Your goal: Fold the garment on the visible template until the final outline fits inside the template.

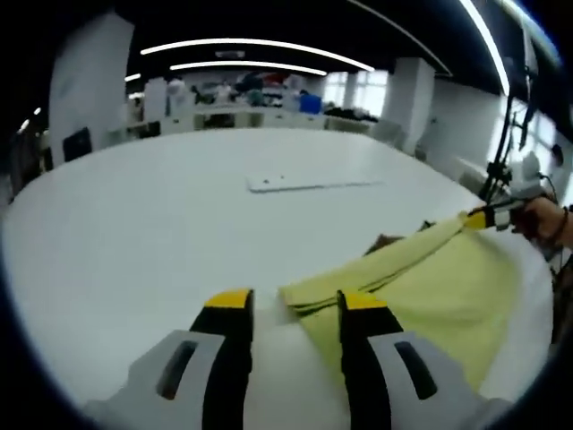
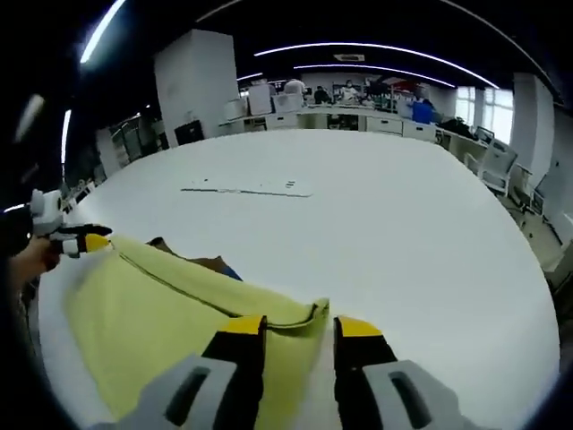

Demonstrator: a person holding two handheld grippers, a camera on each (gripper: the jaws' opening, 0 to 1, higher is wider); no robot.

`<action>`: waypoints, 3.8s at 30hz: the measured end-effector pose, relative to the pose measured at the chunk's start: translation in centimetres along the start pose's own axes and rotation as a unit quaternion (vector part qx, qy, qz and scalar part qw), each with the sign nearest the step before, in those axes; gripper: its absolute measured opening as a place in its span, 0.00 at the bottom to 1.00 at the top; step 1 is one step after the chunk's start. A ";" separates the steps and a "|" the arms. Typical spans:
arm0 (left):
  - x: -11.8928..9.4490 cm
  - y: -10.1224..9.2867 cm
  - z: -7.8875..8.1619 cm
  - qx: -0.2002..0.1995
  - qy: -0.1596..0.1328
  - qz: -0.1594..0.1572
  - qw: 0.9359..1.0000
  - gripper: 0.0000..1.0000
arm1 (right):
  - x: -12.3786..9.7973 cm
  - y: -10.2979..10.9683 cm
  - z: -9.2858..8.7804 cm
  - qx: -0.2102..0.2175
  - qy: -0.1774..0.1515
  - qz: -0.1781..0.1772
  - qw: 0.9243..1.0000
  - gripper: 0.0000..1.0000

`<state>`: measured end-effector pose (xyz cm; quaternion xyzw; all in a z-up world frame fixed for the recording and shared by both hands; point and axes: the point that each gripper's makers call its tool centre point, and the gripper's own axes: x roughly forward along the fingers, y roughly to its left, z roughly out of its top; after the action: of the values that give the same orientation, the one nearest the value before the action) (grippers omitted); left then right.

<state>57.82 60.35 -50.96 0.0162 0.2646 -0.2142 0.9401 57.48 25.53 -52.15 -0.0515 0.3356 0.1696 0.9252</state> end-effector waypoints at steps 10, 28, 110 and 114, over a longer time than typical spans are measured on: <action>1.2 0.4 -1.3 0.083 0.031 0.009 0.996 0.44 | 0.8 -0.9 -0.1 -0.054 0.000 -0.029 0.998 0.32; 2.9 3.1 2.2 0.015 -0.020 0.103 0.994 0.48 | 2.4 -3.0 2.2 0.103 -0.050 -0.069 0.991 0.29; -10.2 -7.9 -8.4 0.043 0.058 -0.157 0.985 0.15 | -10.8 5.4 -11.3 0.037 0.072 0.102 0.992 0.07; -10.2 -7.8 -8.2 0.041 0.054 -0.154 0.986 0.07 | -10.8 5.6 -11.0 0.038 0.062 0.106 0.992 0.00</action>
<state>42.79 58.50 -52.26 0.0255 0.3049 -0.3656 0.8791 41.09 25.41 -53.62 0.0091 0.4022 0.2499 0.8807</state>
